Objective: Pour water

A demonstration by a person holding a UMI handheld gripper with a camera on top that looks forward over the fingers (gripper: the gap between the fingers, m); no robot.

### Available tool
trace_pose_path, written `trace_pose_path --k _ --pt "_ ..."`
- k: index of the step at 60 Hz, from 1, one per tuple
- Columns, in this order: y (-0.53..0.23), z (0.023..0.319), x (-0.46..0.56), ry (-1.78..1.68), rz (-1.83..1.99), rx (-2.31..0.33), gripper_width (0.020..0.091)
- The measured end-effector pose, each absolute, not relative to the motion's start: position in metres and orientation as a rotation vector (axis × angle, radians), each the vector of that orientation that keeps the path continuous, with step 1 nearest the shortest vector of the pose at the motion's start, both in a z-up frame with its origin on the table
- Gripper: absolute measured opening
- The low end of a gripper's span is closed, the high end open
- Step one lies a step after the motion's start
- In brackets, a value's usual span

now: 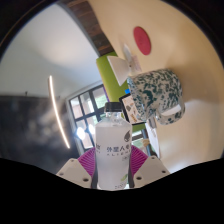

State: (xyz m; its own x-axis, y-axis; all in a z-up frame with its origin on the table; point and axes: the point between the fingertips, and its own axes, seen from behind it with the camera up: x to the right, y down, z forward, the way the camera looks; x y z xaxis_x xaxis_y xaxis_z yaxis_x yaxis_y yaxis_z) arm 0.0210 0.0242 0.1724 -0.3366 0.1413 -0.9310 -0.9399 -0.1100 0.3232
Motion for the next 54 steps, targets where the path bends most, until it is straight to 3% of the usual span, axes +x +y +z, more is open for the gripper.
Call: trace_pose_path --k 16,32,37,41,50,54 --pt "0.024 0.178 0.038 1.52 1.763 -0.753 0.0423" --pt "0.028 0.177 0.018 1.329 1.569 -0.989 0.042" --pt "0.013 0.211 0.01 1.008 1.35 -1.119 0.0422" --pt "0.005 0.255 0.015 0.749 1.157 -1.158 0.0423" --pt "-0.034 0.35 0.088 0.259 0.542 -1.053 0.0422" --pt "-0.059 0.361 0.128 0.136 0.337 -1.023 0.0421"
